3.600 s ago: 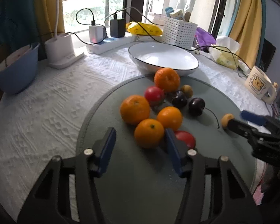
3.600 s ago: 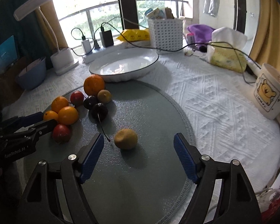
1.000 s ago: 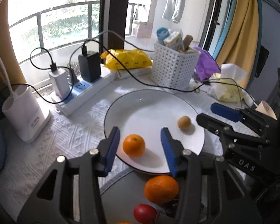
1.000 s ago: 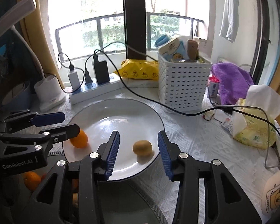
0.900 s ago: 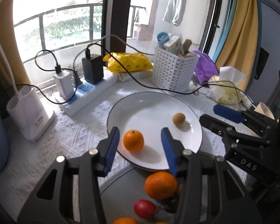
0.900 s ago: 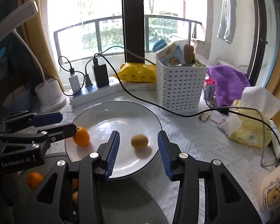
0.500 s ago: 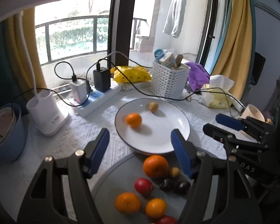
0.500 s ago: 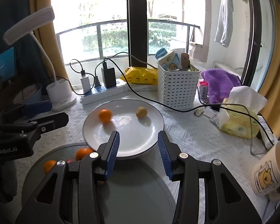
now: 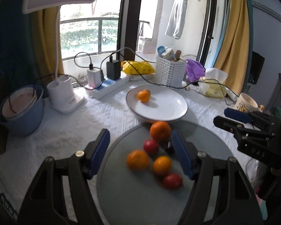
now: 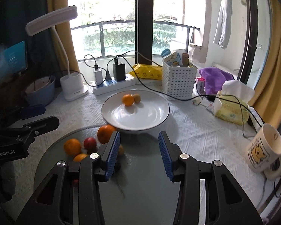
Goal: Organize fruits
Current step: 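Grasp the red tomato with the right gripper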
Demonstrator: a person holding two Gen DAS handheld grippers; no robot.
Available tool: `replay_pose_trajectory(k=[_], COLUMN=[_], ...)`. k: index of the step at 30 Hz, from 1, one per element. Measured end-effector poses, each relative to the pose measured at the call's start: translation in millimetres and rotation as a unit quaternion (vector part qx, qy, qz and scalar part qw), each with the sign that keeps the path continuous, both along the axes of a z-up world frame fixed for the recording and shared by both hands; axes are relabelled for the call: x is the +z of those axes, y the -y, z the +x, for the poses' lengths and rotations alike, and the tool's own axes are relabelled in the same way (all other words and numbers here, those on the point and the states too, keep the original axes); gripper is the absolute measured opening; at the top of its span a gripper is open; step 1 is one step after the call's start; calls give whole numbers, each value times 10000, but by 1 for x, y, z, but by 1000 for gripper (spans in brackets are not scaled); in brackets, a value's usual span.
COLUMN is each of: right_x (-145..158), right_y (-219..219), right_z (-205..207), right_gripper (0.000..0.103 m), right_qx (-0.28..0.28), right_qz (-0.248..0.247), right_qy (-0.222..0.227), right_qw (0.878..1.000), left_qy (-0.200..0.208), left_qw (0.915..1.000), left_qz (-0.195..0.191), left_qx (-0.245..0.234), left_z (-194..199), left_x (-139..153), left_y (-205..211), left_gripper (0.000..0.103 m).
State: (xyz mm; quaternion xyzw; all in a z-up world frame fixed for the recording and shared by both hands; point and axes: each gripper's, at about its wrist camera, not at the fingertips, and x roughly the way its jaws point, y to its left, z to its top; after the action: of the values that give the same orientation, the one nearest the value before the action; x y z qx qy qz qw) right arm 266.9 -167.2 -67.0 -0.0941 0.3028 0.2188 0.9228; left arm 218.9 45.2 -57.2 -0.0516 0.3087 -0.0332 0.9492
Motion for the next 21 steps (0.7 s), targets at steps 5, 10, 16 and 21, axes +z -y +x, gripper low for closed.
replay_pose_trajectory(k=[5, 10, 16, 21], right_x=[-13, -25, -41, -58], right_y=[-5, -16, -36, -57], right_z=[-13, -25, -41, -50], right_gripper=[45, 45, 45, 45], right_qx=[53, 177, 465, 699], right_qz=[-59, -108, -240, -366], right_qy=[-147, -294, -465, -671], right_qw=[9999, 9994, 9975, 9946], left_qy=[-73, -167, -241, -172], left_qw=[9999, 9997, 9993, 9988], left_qz=[-35, -79, -118, 288], left_qx=[65, 170, 252, 366], left_z=[-20, -33, -45, -55], left_x=[-12, -23, -35, -42], left_y=[-8, -13, -18, -15], left_gripper=[70, 70, 70, 70])
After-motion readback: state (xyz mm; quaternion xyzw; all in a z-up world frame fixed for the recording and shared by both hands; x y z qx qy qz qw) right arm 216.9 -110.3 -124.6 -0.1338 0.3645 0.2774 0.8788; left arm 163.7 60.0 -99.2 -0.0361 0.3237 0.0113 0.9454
